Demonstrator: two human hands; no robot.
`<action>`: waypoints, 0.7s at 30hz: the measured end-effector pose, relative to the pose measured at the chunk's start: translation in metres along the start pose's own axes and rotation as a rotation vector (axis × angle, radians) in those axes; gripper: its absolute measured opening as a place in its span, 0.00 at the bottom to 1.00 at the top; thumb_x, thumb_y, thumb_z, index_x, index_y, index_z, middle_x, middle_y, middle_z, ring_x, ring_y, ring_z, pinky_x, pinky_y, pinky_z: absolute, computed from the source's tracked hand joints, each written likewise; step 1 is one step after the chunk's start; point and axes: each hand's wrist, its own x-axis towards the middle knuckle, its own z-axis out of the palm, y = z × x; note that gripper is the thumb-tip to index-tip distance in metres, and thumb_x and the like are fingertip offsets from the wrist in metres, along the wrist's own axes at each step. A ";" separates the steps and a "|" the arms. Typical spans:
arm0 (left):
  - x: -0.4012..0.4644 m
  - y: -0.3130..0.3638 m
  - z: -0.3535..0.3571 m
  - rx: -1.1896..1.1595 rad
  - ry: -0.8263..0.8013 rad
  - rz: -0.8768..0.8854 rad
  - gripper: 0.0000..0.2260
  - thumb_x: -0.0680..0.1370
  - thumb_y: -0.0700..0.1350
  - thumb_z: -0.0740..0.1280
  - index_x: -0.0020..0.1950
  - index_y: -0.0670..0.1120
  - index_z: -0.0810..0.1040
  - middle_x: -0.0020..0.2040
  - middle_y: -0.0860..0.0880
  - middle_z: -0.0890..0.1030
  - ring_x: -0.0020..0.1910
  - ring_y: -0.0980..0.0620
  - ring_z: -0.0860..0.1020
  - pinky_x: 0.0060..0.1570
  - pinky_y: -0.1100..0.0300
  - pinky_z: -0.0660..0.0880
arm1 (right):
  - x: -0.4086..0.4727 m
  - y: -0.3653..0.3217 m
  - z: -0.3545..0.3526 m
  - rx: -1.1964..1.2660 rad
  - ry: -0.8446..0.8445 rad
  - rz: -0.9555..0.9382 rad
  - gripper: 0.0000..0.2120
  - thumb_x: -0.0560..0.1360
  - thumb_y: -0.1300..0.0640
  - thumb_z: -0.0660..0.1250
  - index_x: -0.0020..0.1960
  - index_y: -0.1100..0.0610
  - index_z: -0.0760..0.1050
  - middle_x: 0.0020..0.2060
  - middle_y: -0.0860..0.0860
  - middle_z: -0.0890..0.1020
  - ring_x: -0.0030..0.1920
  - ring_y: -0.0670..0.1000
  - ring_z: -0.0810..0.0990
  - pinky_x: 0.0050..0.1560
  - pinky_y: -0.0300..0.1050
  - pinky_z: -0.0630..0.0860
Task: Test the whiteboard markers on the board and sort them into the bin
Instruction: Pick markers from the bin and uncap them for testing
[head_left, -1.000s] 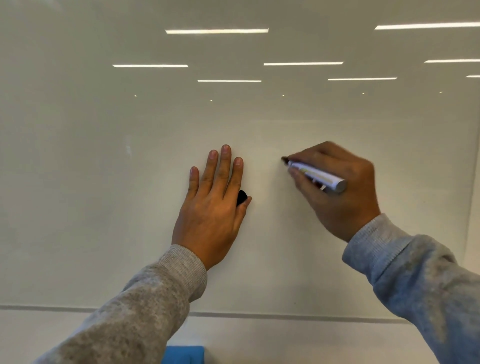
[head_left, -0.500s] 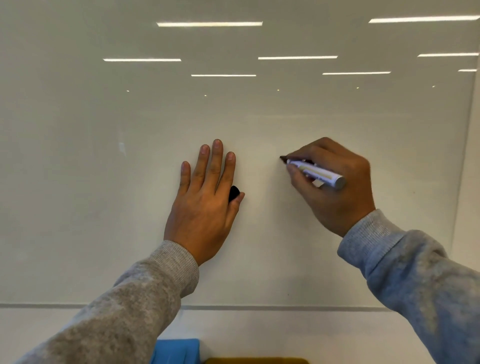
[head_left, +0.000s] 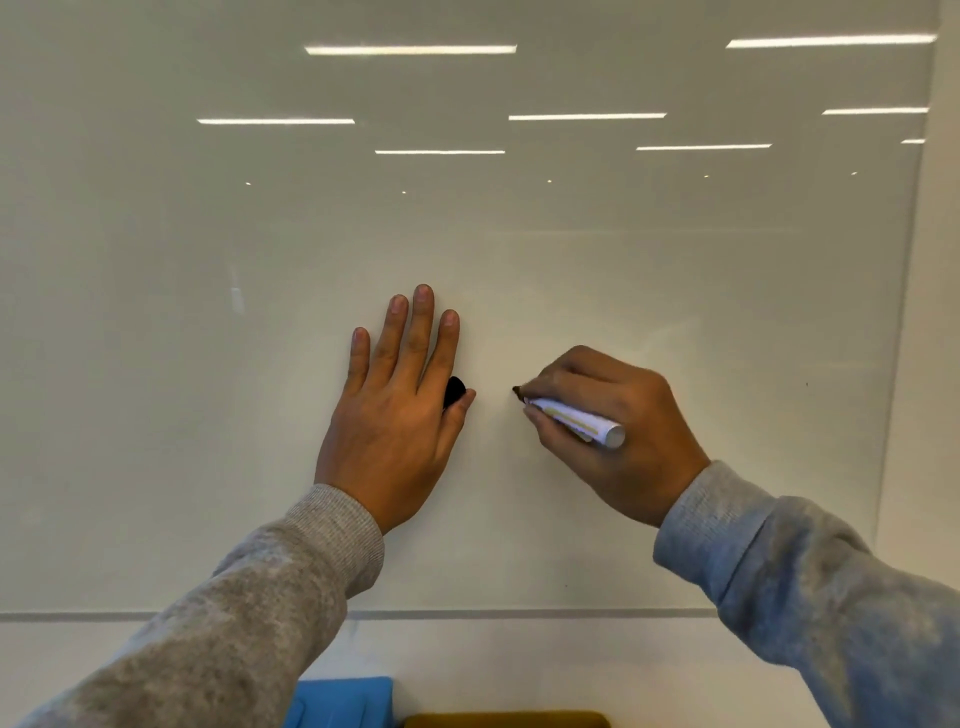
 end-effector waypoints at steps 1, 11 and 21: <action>0.000 0.000 0.000 -0.001 -0.006 0.001 0.30 0.85 0.56 0.51 0.82 0.43 0.47 0.82 0.43 0.45 0.81 0.43 0.44 0.77 0.39 0.55 | 0.001 0.003 -0.004 0.016 0.036 0.020 0.04 0.77 0.62 0.72 0.51 0.60 0.84 0.45 0.53 0.82 0.43 0.50 0.81 0.45 0.45 0.78; -0.006 0.002 -0.020 -0.087 -0.037 -0.008 0.28 0.84 0.59 0.48 0.82 0.48 0.53 0.82 0.47 0.49 0.81 0.48 0.47 0.78 0.47 0.50 | -0.001 0.003 -0.007 0.008 -0.011 0.035 0.07 0.78 0.59 0.71 0.54 0.59 0.84 0.47 0.52 0.82 0.45 0.52 0.82 0.45 0.49 0.80; -0.019 0.016 -0.030 -0.070 -0.100 0.017 0.27 0.82 0.59 0.51 0.76 0.47 0.67 0.75 0.45 0.68 0.72 0.42 0.69 0.68 0.46 0.69 | -0.012 0.004 -0.014 -0.004 -0.027 0.081 0.06 0.78 0.58 0.70 0.53 0.58 0.84 0.46 0.52 0.82 0.43 0.52 0.82 0.43 0.50 0.80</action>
